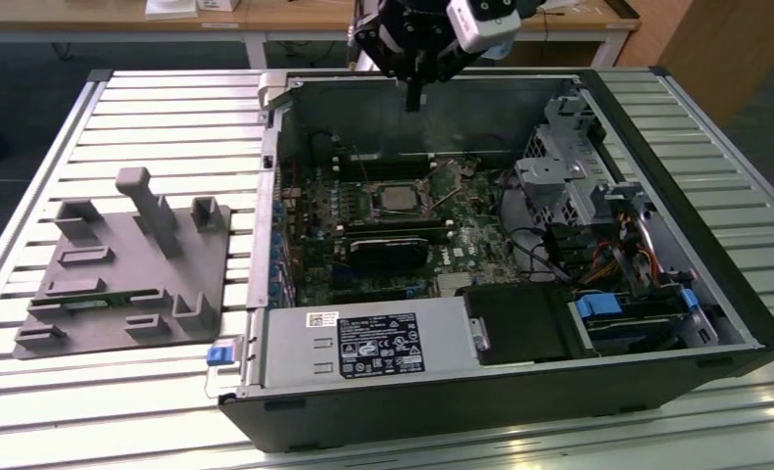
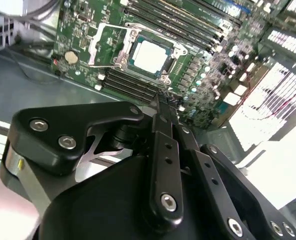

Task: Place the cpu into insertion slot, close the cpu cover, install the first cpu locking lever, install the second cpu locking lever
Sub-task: 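Close the cpu cover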

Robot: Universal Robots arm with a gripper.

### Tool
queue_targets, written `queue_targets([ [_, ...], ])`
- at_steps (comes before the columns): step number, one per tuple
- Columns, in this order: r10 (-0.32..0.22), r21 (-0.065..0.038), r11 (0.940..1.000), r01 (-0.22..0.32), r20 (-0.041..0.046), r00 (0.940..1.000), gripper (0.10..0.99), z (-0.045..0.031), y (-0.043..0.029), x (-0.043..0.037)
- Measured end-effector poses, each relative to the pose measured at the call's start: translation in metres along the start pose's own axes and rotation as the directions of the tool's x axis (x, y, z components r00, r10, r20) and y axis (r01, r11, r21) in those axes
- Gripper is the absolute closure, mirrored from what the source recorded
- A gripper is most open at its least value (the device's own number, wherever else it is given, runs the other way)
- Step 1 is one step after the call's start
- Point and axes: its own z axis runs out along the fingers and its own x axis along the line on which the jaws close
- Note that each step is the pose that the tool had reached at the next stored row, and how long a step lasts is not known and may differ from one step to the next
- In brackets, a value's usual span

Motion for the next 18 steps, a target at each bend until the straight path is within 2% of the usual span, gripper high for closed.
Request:
queue_targets([
  [6,0.101,-0.002,0.9949,-0.101,0.0089,0.9949,0.98,0.0024,-0.0001,-0.0001],
  [12,0.112,-0.003,0.9937,-0.112,0.0101,0.9936,0.98,0.0042,0.0019,-0.0077],
  [15,0.163,-0.004,0.9866,-0.163,0.0144,0.9865,0.98,0.0062,0.0018,-0.0078],
  [18,0.217,-0.006,0.9762,-0.217,0.0191,0.976,0.98,0.0084,0.0016,-0.0078],
])
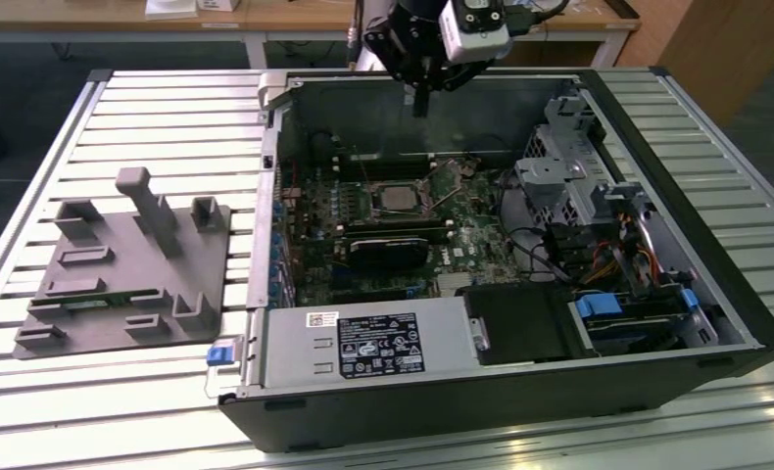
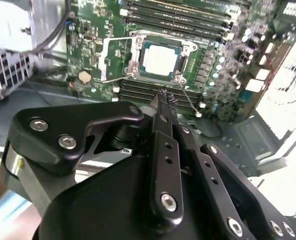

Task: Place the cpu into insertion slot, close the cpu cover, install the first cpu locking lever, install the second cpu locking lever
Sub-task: 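Close the cpu cover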

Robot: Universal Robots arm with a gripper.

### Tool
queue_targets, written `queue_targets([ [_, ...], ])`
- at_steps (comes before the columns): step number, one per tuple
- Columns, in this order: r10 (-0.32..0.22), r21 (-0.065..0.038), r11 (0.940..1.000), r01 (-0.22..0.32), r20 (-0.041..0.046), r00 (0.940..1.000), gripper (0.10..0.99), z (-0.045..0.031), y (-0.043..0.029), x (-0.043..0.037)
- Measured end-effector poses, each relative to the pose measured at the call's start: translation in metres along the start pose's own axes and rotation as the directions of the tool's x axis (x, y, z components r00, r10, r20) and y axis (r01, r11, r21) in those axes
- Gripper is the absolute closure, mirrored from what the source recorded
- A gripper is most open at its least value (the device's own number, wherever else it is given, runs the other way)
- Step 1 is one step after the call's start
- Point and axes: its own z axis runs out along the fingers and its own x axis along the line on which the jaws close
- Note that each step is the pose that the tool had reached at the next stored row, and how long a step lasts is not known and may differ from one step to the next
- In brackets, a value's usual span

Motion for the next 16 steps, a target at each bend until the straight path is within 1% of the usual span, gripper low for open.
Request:
queue_targets([
  [2,0.036,-0.001,0.9994,-0.036,0.0032,0.9994,0.98,0.0013,-0.0001,0.0],
  [4,0.072,-0.002,0.9974,-0.072,0.0063,0.9974,0.98,0.0025,-0.0002,0.0],
  [7,0.126,-0.003,0.9921,-0.126,0.011,0.992,0.98,0.0041,-0.0004,-0.0001],
  [11,0.197,-0.006,0.9803,-0.197,0.0173,0.9802,0.98,0.006,-0.0005,-0.0001],
  [13,0.232,-0.007,0.9727,-0.232,0.0202,0.9725,0.98,0.0068,-0.0006,-0.0001],
  [16,0.283,-0.009,0.9591,-0.283,0.0246,0.9587,0.98,0.008,-0.0007,-0.0001],
])
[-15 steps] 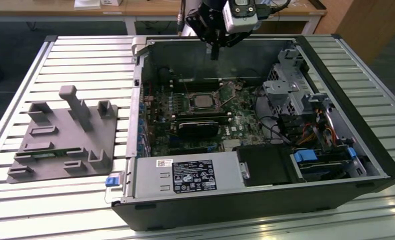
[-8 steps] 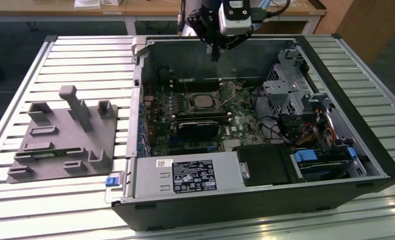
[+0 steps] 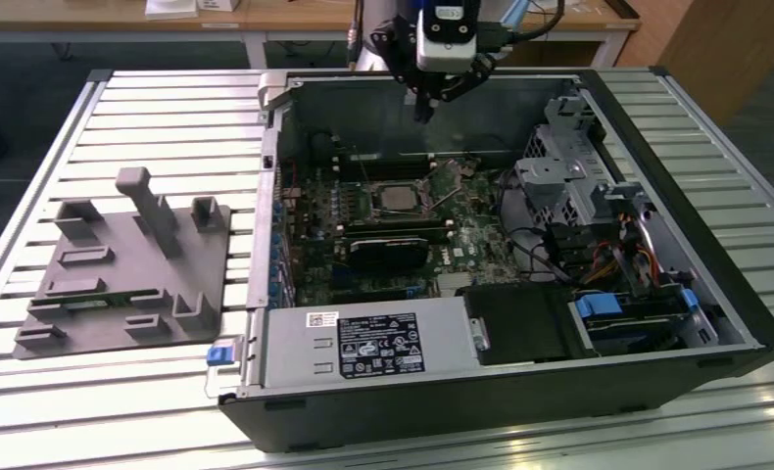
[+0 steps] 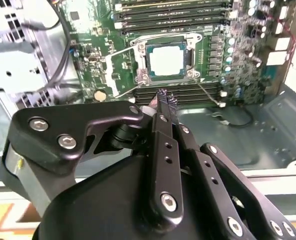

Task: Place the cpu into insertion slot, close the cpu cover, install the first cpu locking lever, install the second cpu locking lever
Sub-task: 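Close the cpu cover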

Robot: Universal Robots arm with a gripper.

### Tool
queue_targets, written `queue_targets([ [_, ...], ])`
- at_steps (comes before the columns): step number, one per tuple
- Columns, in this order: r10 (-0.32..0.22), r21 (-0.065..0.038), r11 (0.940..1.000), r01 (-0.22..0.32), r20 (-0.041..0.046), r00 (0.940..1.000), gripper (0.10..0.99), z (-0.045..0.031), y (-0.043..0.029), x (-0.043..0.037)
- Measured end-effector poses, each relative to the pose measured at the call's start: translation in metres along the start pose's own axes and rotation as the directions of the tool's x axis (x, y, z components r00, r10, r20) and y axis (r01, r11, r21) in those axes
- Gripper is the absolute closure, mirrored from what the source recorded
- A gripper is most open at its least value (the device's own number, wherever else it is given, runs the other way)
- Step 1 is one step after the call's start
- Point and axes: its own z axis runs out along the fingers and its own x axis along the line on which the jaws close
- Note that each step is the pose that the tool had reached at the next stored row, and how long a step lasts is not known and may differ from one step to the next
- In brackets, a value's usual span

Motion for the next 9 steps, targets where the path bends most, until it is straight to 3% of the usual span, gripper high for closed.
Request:
queue_targets([
  [4,0.061,-0.001,0.9981,-0.061,0.0054,0.9981,0.98,0.0013,0.0,0.0],
  [9,0.138,-0.004,0.9904,-0.138,0.0121,0.9904,0.98,0.0029,0.0,0.0001],
])
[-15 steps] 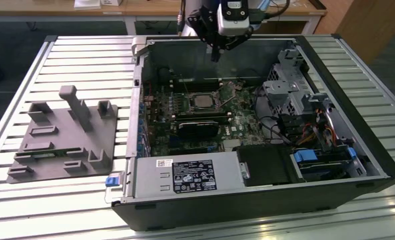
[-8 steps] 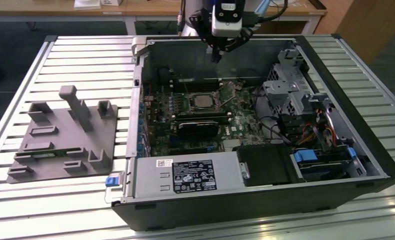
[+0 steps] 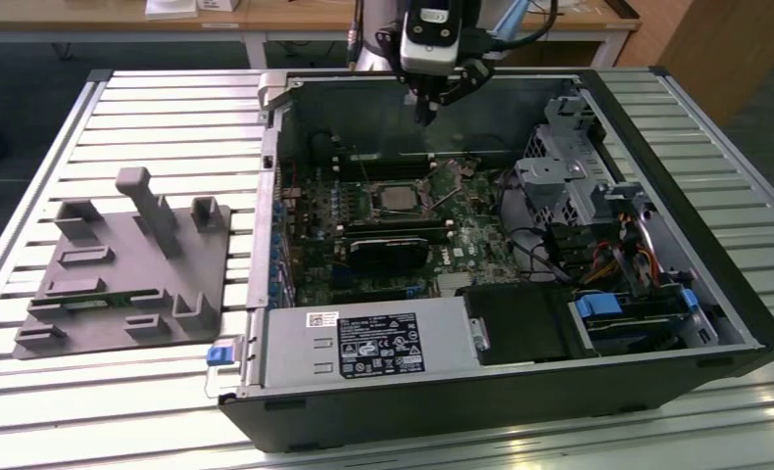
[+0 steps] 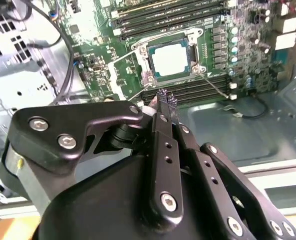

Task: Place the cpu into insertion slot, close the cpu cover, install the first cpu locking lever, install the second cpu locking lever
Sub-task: 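Close the cpu cover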

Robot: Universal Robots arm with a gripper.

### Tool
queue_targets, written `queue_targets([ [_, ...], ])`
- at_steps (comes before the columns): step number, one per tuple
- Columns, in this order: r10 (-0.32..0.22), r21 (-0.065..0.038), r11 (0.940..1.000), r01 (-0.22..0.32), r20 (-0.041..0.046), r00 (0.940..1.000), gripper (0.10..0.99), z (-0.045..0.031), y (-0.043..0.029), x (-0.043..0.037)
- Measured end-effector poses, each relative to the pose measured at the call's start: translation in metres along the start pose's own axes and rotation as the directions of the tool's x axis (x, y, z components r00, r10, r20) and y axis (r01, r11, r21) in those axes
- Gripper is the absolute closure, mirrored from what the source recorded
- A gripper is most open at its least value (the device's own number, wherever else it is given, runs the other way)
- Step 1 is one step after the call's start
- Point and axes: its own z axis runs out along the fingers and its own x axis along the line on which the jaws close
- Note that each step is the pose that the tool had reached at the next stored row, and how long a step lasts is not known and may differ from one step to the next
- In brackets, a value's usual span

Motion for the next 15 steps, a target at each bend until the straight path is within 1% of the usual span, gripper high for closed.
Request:
queue_targets([
  [4,0.054,-0.001,0.9985,-0.054,0.0049,0.9985,0.98,0.0011,0.0002,0.0002],
  [8,0.09,-0.002,0.9959,-0.09,0.008,0.9959,0.98,0.0019,0.0015,0.0004],
  [15,0.153,-0.004,0.9883,-0.153,0.0137,0.9882,0.98,0.0037,0.0043,0.0002],
])
